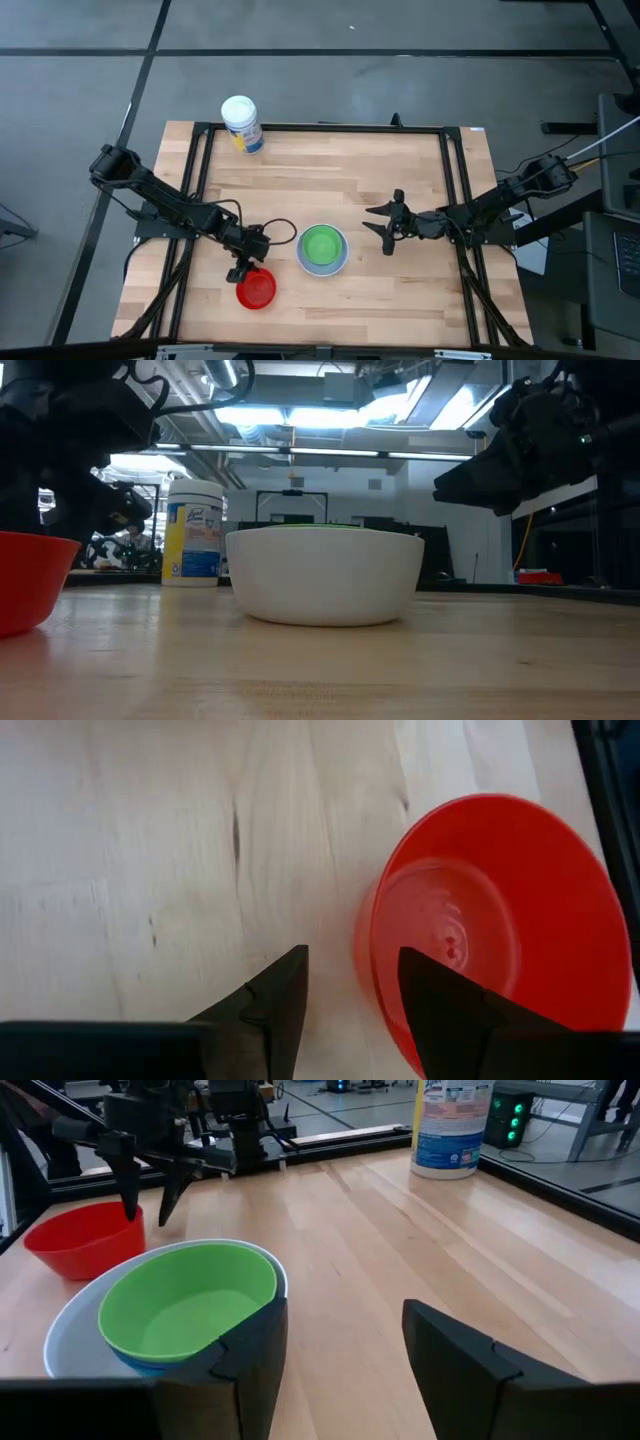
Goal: Nest bowls inside each other
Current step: Stack the orange bowl on the green bowl
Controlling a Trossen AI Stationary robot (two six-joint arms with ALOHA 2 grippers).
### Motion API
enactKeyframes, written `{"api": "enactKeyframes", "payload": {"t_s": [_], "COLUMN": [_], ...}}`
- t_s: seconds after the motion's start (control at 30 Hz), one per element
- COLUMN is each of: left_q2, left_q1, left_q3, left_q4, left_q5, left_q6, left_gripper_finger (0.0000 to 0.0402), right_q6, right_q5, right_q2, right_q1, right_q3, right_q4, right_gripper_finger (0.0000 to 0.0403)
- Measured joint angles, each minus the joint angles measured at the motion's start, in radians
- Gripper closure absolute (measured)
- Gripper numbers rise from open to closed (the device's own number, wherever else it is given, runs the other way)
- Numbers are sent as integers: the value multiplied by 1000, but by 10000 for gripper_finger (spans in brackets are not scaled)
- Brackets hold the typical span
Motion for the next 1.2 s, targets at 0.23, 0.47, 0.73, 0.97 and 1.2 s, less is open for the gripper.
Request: {"api": "enactKeyframes", "payload": {"t_s": [0.23,0.47,0.73,0.97,1.2], "left_q2": [0,1,32,39,39], "left_q1": [0,0,0,0,0], "left_q3": [-5,-5,-5,-5,-5], "left_q4": [0,0,1,25,23], "left_q5": [1,4,10,22,25], "left_q6": [0,0,-3,11,56], "left_gripper_finger": [249,253,267,271,388], "right_q6": [0,0,1,1,5], "right_q5": [0,0,-8,-8,-8], "right_q2": [0,0,0,0,0], "right_q1": [0,0,0,0,-1], "right_q3": [0,0,0,0,0], "right_q4": [0,0,0,1,2], "right_gripper_finger": [211,205,204,216,222]}}
